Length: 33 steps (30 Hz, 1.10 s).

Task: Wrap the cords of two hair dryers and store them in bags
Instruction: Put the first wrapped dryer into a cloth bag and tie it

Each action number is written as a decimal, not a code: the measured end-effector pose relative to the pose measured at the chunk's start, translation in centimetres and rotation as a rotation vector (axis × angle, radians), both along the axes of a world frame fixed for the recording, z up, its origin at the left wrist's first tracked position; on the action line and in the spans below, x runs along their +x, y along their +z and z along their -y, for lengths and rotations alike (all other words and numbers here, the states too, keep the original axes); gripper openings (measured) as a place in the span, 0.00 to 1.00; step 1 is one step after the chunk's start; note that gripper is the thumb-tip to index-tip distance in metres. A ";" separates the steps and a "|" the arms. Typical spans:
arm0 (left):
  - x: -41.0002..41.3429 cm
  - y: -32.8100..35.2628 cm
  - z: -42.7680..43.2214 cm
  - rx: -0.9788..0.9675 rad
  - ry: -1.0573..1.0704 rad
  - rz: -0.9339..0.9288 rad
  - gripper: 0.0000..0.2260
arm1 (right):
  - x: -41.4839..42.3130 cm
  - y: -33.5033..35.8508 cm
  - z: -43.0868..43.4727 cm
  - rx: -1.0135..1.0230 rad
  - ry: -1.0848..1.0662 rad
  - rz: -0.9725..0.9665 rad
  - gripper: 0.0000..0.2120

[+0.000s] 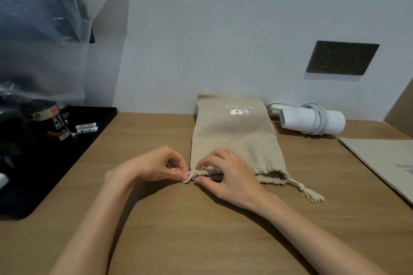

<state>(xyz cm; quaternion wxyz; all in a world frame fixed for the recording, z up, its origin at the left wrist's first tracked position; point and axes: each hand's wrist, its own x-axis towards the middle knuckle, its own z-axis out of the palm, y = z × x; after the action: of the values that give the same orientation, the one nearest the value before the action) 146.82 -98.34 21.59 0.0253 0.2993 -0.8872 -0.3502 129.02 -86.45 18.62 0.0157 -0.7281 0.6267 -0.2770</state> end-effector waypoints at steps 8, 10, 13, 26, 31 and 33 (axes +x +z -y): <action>0.4 0.3 0.2 0.063 0.066 -0.054 0.04 | 1.6 -0.1 0.6 -0.064 -0.060 -0.037 0.12; 0.3 0.5 0.1 0.016 0.082 -0.069 0.05 | 1.6 -0.2 0.6 -0.071 -0.071 -0.028 0.11; 0.5 0.8 0.1 -0.012 0.091 -0.107 0.09 | 1.3 -0.1 0.5 -0.073 -0.094 -0.018 0.11; -0.8 0.2 -0.2 0.080 0.367 -0.440 0.09 | -1.9 1.9 -0.4 -0.039 -0.159 -0.015 0.10; -1.4 -0.4 0.0 0.062 0.669 -0.593 0.08 | -4.5 2.0 -1.1 0.008 -0.193 -0.048 0.10; -1.6 -0.6 -0.1 0.018 0.675 -0.609 0.08 | -5.1 1.8 -1.2 0.048 -0.186 -0.011 0.09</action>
<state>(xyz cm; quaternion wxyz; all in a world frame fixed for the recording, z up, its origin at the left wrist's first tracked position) 145.20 -98.26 20.99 0.3954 0.4553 -0.6889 -0.4021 123.90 -85.29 20.38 0.0039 -0.6677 0.6982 -0.2583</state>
